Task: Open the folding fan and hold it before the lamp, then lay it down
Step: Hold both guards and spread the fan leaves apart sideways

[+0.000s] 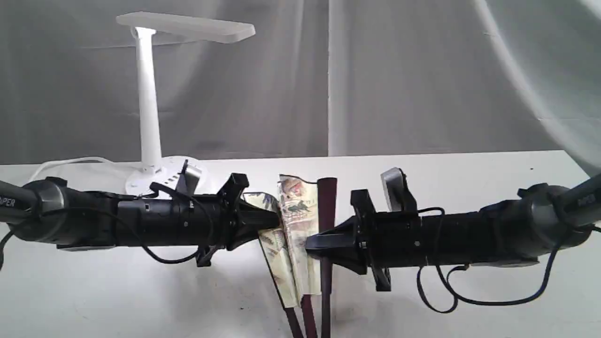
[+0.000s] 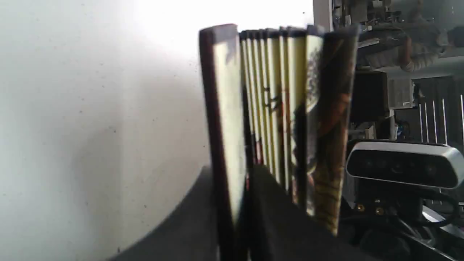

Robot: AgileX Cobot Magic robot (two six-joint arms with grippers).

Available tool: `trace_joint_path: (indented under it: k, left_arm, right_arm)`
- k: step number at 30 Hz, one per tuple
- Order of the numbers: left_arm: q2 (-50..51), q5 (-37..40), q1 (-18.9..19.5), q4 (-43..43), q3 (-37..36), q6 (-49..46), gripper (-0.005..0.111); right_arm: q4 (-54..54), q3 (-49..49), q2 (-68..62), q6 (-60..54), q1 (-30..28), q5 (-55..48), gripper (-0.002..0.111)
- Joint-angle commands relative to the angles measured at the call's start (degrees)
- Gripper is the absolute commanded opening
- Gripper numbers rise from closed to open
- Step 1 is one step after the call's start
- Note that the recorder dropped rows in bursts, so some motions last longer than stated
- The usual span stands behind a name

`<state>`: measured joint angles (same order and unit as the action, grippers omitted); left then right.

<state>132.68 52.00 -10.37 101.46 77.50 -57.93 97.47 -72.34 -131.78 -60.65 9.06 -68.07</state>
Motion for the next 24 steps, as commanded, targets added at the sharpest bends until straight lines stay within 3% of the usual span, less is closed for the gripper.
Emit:
trace_joint_path:
  k: [1, 18, 24]
  left_arm:
    - [-0.25, -1.55, -0.23, -1.52, 0.10, -0.72, 0.000]
    - [3.39, 1.40, -0.23, -1.52, 0.10, -0.72, 0.000]
    - [3.53, 5.86, -0.23, -1.52, 0.10, -0.72, 0.000]
  right_arm:
    - [0.33, 0.22, 0.53, -0.63, -0.45, -1.90, 0.000]
    - [2.48, 0.22, 0.53, -0.74, -0.45, -1.90, 0.000]
    - [2.48, 0.22, 0.53, -0.82, -0.45, -1.90, 0.000]
